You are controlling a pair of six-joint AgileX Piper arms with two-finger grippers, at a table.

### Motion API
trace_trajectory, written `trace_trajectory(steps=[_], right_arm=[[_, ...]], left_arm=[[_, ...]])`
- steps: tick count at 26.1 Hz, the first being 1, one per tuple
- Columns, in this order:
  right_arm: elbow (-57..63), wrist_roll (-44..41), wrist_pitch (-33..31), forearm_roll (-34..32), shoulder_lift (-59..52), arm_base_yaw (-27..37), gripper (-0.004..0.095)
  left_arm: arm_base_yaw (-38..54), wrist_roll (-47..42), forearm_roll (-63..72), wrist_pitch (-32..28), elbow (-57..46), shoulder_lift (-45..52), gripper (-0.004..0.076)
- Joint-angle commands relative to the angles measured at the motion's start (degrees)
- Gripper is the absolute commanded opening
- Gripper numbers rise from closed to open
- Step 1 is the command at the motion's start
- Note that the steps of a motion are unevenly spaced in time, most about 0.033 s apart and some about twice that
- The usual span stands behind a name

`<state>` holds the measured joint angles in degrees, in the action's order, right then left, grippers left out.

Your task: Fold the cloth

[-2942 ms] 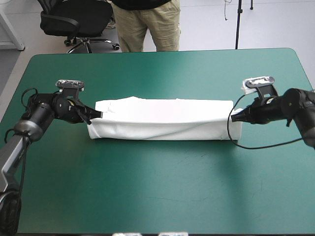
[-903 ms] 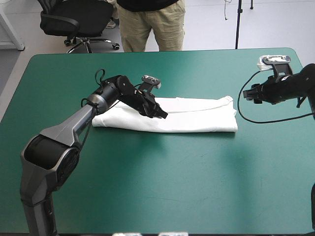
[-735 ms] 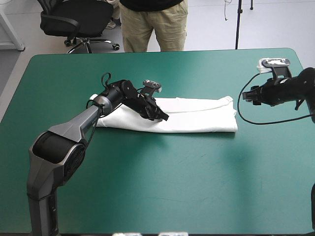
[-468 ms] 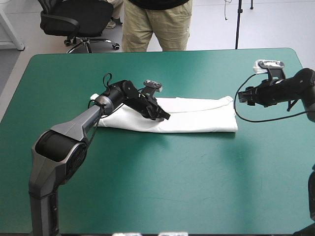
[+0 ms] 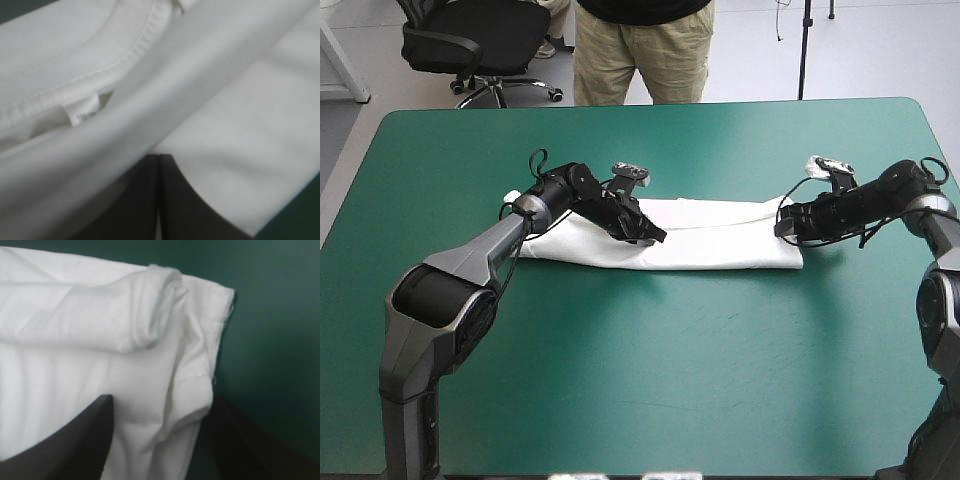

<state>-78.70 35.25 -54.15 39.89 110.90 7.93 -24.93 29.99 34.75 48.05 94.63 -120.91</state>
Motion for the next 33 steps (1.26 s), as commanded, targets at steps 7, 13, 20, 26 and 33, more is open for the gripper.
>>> trace_trajectory(steps=[7,13,20,26,33], right_arm=[[-1.2,2.1,-3.7,4.2,0.9,0.4,0.0428],[-1.2,5.1,-5.1,3.5,1.1,-0.7,0.0121],[-2.2,6.1,0.9,4.1,-3.0,-1.1,0.0004],[-6.9,4.6,1.2,4.3,-8.8,-6.0,0.0004],[-20.7,-4.0,2.4,-1.7,-8.8,-23.7,0.0004]], left_arm=[[-0.2,-0.5,0.0,0.0,0.9,1.5,-0.0018],[-0.2,-0.5,0.0,0.0,0.9,1.5,-0.0018],[-0.2,-0.5,0.0,-0.7,0.9,1.5,-0.0018],[-0.1,-0.5,-2.0,-2.2,2.9,3.6,-0.0018],[1.0,-12.9,-43.7,12.3,12.1,26.7,-0.0018]])
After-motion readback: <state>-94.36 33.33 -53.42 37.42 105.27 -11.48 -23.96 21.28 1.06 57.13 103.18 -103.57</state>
